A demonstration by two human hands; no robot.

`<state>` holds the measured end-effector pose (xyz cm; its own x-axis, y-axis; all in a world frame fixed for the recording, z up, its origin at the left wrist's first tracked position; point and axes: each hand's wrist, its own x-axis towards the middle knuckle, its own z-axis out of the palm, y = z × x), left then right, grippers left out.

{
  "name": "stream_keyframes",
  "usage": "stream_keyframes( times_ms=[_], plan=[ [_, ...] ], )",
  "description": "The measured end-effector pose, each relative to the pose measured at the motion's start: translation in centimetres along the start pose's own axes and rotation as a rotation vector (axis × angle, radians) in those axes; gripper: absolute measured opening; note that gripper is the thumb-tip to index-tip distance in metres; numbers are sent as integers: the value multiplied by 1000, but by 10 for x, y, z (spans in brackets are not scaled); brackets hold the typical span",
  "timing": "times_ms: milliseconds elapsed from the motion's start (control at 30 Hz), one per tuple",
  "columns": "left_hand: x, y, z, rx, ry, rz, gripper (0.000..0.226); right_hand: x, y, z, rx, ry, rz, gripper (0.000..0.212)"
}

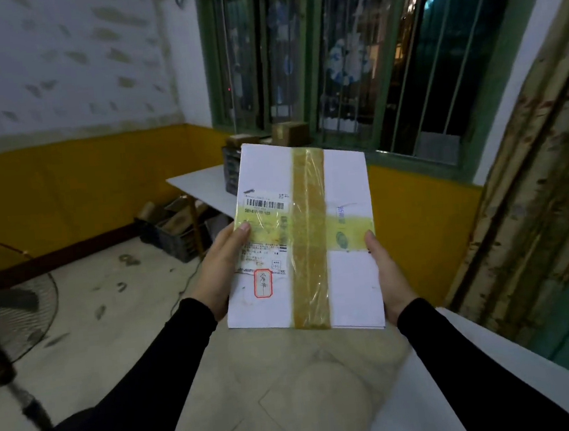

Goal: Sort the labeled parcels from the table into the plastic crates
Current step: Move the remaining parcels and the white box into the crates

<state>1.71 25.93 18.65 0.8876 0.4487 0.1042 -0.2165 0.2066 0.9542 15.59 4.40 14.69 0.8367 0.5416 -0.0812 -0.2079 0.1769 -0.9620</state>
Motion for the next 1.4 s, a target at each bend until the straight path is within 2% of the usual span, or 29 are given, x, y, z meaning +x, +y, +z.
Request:
stream_keyframes(
  times_ms=[233, 367, 500, 600, 700, 767, 1033, 1100, 1167, 1267, 1400],
  plan=[
    [96, 6, -79, 7, 91, 19, 17, 132, 22, 64, -30, -81, 7, 62],
    [173, 4, -105, 78, 133, 19, 25, 218, 31, 80, -11, -97, 16, 72],
    [266, 12, -126, 117, 125, -32, 49, 307, 22, 95, -19, -82, 38, 88],
    [337, 18, -143, 96, 119, -46, 46, 367, 10, 105, -32, -73, 30, 85],
    [401, 13, -154, 101, 74, -65, 43, 420, 4, 108, -17, -51, -3, 61],
    [451, 4, -161, 73, 52, -72, 32, 461, 0, 107, -24, -14, -20, 54],
    [655, -26, -173, 23, -158, -183, 38, 609, -15, 97, -83, 213, -49, 57],
    [708, -25, -166, 12, -233, -208, 38, 641, -26, 92, -76, 278, -68, 67],
    [759, -26, -157, -7, -313, -227, 48, 670, -41, 84, -61, 335, -79, 75],
    [821, -32, -136, -29, -391, -260, 53, 706, -61, 69, -39, 384, -105, 58],
    [900, -47, -94, -47, -454, -319, 45, 760, -84, 37, -26, 436, -166, 51]
  ],
)
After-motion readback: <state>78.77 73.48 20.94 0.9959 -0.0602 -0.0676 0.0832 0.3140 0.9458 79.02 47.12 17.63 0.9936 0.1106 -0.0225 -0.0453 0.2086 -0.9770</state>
